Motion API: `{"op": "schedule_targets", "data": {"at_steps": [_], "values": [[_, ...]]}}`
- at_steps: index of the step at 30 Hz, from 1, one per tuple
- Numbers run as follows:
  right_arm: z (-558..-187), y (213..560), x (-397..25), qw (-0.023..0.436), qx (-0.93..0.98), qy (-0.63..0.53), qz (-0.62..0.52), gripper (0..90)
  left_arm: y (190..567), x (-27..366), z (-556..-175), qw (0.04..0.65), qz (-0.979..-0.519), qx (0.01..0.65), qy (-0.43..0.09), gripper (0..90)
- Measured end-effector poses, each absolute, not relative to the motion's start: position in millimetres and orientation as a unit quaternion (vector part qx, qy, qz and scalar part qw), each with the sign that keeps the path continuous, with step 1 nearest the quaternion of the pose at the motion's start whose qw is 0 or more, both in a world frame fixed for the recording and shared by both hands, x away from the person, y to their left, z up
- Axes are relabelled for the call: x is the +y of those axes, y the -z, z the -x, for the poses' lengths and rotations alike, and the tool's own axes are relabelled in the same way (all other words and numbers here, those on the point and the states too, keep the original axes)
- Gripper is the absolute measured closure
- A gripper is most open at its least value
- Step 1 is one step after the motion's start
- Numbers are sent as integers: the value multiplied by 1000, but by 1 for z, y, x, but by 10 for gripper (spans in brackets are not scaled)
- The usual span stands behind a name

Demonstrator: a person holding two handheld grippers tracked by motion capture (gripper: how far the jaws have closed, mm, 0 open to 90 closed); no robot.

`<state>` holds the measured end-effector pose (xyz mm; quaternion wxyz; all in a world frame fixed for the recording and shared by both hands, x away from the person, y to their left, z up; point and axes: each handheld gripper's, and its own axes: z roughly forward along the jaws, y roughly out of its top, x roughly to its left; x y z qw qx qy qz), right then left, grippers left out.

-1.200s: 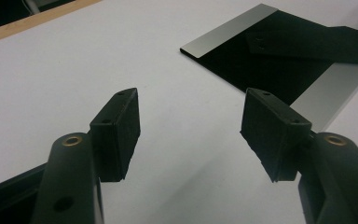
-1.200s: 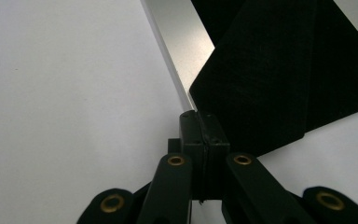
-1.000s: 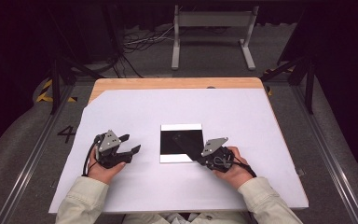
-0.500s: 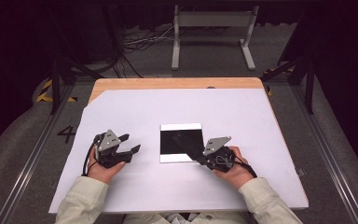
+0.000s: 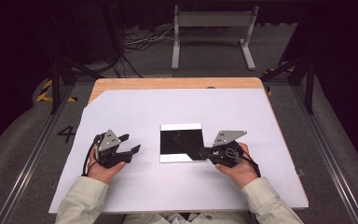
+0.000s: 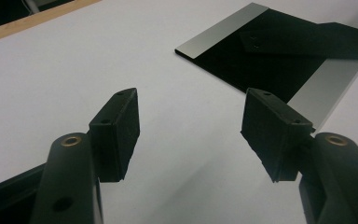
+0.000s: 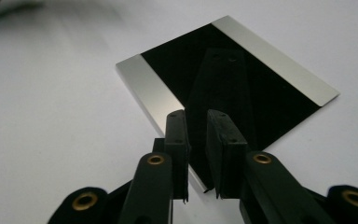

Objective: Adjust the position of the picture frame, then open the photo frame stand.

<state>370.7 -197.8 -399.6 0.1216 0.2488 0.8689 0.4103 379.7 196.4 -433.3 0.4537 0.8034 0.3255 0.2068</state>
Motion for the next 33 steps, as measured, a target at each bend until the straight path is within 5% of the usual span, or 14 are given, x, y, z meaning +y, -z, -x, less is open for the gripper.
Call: {"op": "schedule_targets", "data": {"at_steps": [10, 33], "values": [[-376, 394, -210, 144, 856, -409, -282, 663, 434, 196, -380, 453, -803, 327, -206, 373], [-387, 394, -216, 121, 892, -313, -302, 709, 435, 195, -381, 450, -806, 326, -206, 371]]}}
